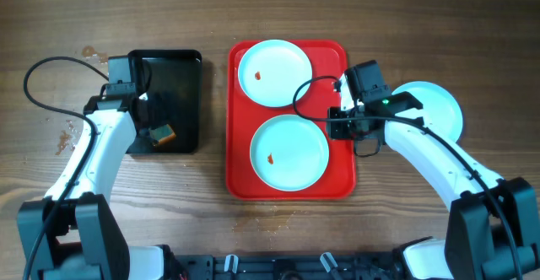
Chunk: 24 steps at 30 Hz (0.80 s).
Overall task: Clean dirty plates on tray and stack at the side
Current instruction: 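Grasp the lower plate rim with right gripper and pull it center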
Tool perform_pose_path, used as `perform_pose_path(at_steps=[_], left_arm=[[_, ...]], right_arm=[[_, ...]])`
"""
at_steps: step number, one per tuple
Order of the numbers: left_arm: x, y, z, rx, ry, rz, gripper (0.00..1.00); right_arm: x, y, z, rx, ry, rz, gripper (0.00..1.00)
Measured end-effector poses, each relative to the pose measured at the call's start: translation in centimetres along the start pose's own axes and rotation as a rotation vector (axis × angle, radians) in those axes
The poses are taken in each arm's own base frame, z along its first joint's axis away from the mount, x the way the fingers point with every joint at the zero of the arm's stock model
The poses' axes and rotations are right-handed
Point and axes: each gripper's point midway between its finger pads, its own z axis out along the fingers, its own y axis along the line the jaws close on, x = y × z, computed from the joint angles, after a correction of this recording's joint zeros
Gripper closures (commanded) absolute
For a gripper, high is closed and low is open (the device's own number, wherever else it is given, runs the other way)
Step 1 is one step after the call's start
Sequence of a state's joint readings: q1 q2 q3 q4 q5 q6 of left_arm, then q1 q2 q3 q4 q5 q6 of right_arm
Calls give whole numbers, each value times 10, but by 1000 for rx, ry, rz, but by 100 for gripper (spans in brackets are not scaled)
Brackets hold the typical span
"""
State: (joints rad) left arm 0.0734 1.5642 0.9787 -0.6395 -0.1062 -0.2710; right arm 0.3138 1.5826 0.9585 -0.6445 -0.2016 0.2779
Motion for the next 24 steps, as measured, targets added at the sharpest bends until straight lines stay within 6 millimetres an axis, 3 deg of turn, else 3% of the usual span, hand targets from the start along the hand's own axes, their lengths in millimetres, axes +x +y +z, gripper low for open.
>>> perform_pose_path(at_steps=[4,9,11,12,13,14,15,16,17,21,22,23,24], left_arm=[[0,0,0,0,0,0,0],[-12,-5,0,20,-51,-6,0],[6,-14,0,84,35,-2,0],[18,-20,-1,123,87,0,10],[22,-25,-3,155,107,-1,59],[24,-26,-3,161,116,-2,85],[25,-25,-3,159,119,-4,69],[24,-24,-3,152,117,-4,61],[23,-20,-2,127,108,-5,64],[18,-13,21,85,44,-5,51],[25,-10,32,74,54,-4,59],[30,-8,40,63,60,-4,81],[32,-6,49,50,61,-2,96]], right_arm=[[35,-4,14,-24,93,-1,74],[36,2,15,-64,98,-22,74],[35,2,16,-66,91,-24,74],[35,2,16,-66,92,-23,74],[35,2,16,-66,91,-23,74],[35,2,16,-66,91,-23,74],[35,2,16,-66,91,-23,74],[35,2,16,-66,91,-23,74],[35,2,16,-66,91,-23,74],[34,2,16,-67,89,-22,74],[34,2,16,-67,89,-18,74],[34,2,16,-67,89,-14,75],[34,3,16,-68,89,-12,75]])
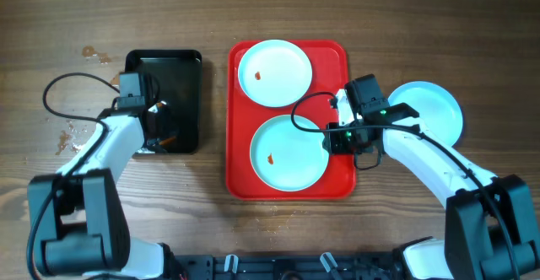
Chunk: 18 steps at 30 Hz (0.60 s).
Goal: Clean dirty plates on tray and stack at the side
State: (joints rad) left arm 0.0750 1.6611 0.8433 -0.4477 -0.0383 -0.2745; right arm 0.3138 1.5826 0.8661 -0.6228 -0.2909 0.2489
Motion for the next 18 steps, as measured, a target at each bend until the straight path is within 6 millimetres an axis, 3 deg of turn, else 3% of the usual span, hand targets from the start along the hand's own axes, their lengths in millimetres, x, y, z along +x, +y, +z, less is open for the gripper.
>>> perform_pose_path(at_steps=[3,6,8,9,10,11,15,18], left_arm=[[-2,0,4,2,-6,8,96],[7,-16,-3,90,49,33,96],[6,-27,-16,129,54,52,89],[2,-35,-27,148,33,73,81],[-4,-43,-38,163,-1,95,53],[-7,-46,-44,159,-15,113,42],[-3,-34,-36,63,-10,132,34],[-10,-25,-26,-2,-36,132,38]], right_arm=[[0,0,0,-1,0,7,75],[0,0,0,-1,1,8,75],[0,0,0,-1,0,8,75],[0,0,0,-1,0,11,75],[0,0,0,-1,0,11,75],[0,0,0,-1,1,11,75],[0,0,0,0,1,12,75],[1,0,0,0,5,13,75]])
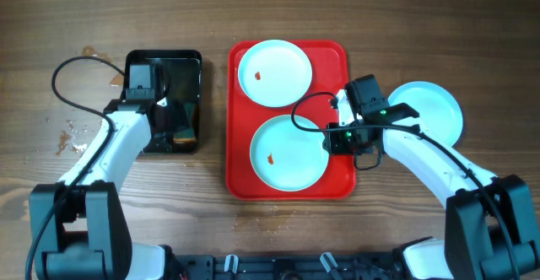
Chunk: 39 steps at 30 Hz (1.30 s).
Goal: Clean dirty plates on tray and stack at the side
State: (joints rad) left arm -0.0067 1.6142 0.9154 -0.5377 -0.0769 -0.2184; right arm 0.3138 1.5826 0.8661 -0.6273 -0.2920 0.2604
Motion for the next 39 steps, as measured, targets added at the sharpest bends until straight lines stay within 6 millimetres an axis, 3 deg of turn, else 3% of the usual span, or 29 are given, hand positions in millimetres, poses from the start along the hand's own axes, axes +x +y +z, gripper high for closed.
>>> perform_pose_path(at_steps=[4,6,7,12,13,14,15,16,18,22,24,26,31,34,36,38,39], left_arm=[[-9,-16,15,76,-22,-1,45],[-2,-27,26,133,17,18,82],[3,-30,31,151,41,35,96],[11,-26,33,132,88,110,96],[17,-17,30,83,113,116,82],[19,-11,27,53,118,118,54],[17,-6,21,24,103,124,40],[10,-4,13,16,72,130,31],[0,-3,0,10,20,132,26],[2,-3,0,12,17,133,55],[9,-2,6,15,25,132,85],[20,0,17,14,42,133,96],[24,0,26,11,54,125,96],[29,2,16,4,101,127,96],[21,-4,-6,36,105,122,96],[-14,-25,-47,141,-24,111,96],[-20,-32,-61,180,-58,109,96]], right_arm=[[0,0,0,0,1,3,75],[0,0,0,1,1,4,75],[0,0,0,0,1,4,75],[1,0,0,1,3,12,76],[1,0,0,1,3,16,76],[1,0,0,1,3,16,76],[1,0,0,1,3,16,76],[1,0,0,1,4,17,76],[1,0,0,1,4,21,76],[1,0,0,1,4,24,76],[1,0,0,1,3,24,76],[1,0,0,1,3,24,76],[0,0,0,0,-1,23,76],[-5,1,0,-5,-18,18,79],[-8,2,0,-9,-31,12,79],[-7,2,0,-8,-30,12,78],[-7,2,0,-8,-29,13,70]])
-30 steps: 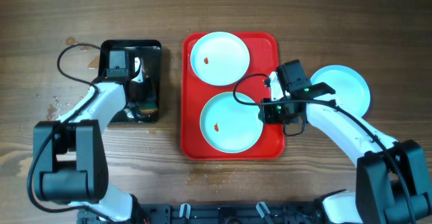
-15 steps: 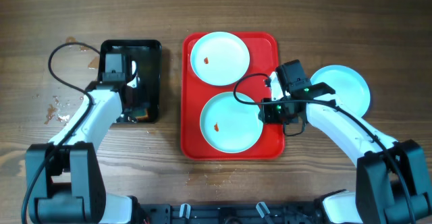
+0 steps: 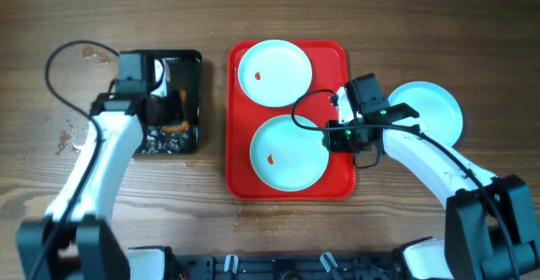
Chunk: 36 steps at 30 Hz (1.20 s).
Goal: Clean dirty plates on tray and stack at the side
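On the red tray (image 3: 337,56) lie two white plates, each with a small red stain: the upper plate (image 3: 278,69) and the lower plate (image 3: 291,149). My right gripper (image 3: 330,137) sits at the lower plate's right rim and looks shut on it, its fingertips hidden under its body. Over the black tray (image 3: 191,59), my left gripper (image 3: 172,118) is shut on an orange sponge (image 3: 175,128).
At the far right a clean white plate (image 3: 440,111) rests on the wooden table, partly under my right arm. The black tray's near end shows a speckled wet patch (image 3: 164,142). Stains mark the wood at the left (image 3: 67,137).
My left gripper has risen above the black tray's floor with the orange sponge between its fingers. The right gripper stays at the lower plate's rim.
The sponge first lay loose in the black tray's near end, and my right gripper was by the tray's right edge. Then the left gripper was down over the sponge and the right one at the lower plate's rim. Now the left holds the sponge up.
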Tool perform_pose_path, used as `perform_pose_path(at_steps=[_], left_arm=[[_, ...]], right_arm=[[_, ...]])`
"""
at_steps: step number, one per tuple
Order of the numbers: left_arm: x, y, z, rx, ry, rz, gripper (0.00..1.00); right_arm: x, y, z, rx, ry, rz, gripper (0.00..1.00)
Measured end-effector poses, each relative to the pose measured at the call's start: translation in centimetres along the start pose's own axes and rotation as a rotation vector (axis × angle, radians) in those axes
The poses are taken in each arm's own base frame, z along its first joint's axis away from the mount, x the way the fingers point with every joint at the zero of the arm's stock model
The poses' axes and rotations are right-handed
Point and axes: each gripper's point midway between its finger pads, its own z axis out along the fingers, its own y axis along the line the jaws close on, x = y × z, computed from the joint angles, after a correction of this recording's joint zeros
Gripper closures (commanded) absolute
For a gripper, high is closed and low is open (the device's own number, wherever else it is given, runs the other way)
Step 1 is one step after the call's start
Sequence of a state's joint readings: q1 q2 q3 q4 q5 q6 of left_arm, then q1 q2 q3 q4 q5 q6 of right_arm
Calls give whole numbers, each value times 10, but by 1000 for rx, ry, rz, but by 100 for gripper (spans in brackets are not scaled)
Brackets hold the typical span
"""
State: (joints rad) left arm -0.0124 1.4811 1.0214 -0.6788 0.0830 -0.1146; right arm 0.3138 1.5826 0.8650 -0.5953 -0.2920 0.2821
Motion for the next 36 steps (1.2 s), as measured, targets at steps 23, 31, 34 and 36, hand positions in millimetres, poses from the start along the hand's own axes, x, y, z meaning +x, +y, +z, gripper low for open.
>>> perform_pose_path(at_steps=[23,31,34,36], left_arm=[[122,-243,62,371,284,-11,96],[126,-236,87,291,277,-22,96],[124,-224,87,244,303,-55,96],[117,-205,88,182,319,-81,96]], right_arm=[[15,-27,19,101,-55,311,95],[15,-27,19,101,-57,326,95],[16,-27,19,102,-53,327,96],[17,-27,19,102,-51,328,96]])
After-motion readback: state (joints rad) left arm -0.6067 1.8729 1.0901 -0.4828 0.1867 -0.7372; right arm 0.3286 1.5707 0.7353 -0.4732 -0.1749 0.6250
